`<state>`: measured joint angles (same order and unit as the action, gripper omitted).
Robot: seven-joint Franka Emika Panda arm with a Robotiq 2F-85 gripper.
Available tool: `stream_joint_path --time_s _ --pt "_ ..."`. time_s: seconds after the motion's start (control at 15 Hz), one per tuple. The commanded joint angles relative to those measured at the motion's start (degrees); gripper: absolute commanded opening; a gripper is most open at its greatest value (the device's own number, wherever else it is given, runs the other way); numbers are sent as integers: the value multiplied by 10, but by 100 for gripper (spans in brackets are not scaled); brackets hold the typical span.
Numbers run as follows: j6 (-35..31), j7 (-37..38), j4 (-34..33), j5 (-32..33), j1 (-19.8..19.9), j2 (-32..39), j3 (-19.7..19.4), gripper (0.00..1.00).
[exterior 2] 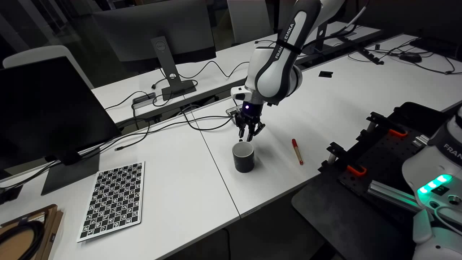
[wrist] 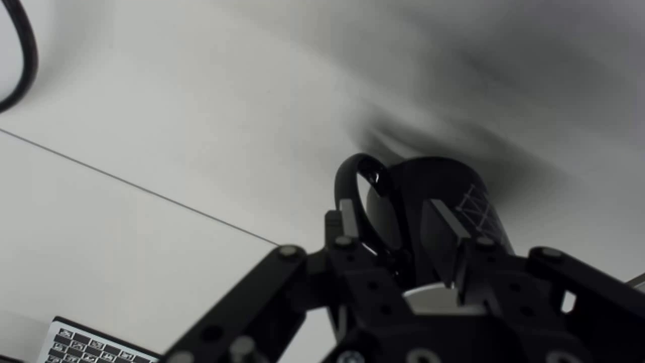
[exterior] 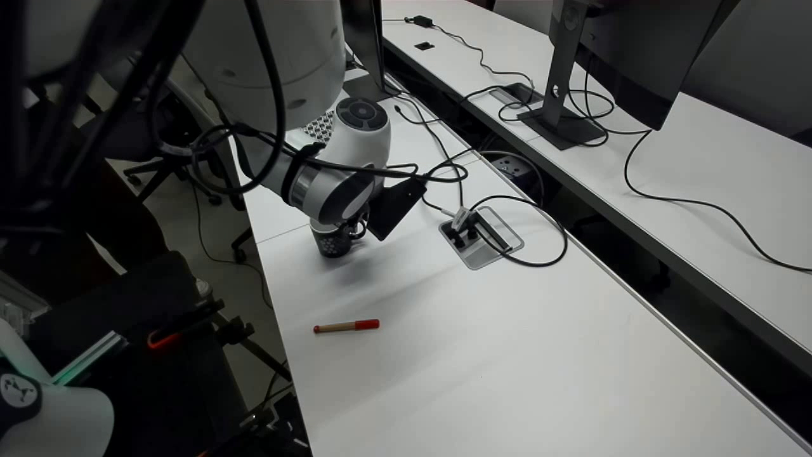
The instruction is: Move the black mug to the left
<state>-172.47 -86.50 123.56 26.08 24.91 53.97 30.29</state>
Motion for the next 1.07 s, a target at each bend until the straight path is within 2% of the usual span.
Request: stream_joint_path --time_s 0.0,0.27,0.47,0.6,0.8,0.93,1.0 --pt "0 -30 -4 -27 -14 -8 -8 72" --pt "-7 -29 -6 -35 -22 -14 -17 99" --pt "-30 -15 -7 -39 -35 -26 -37 100" --pt "-68 2 -3 -38 -54 -47 -65 100" --pt "-132 35 3 -32 -98 -82 -128 100" --pt "-174 68 8 -34 -150 -108 -194 100" --pt "-198 88 7 -39 -191 -119 -240 100"
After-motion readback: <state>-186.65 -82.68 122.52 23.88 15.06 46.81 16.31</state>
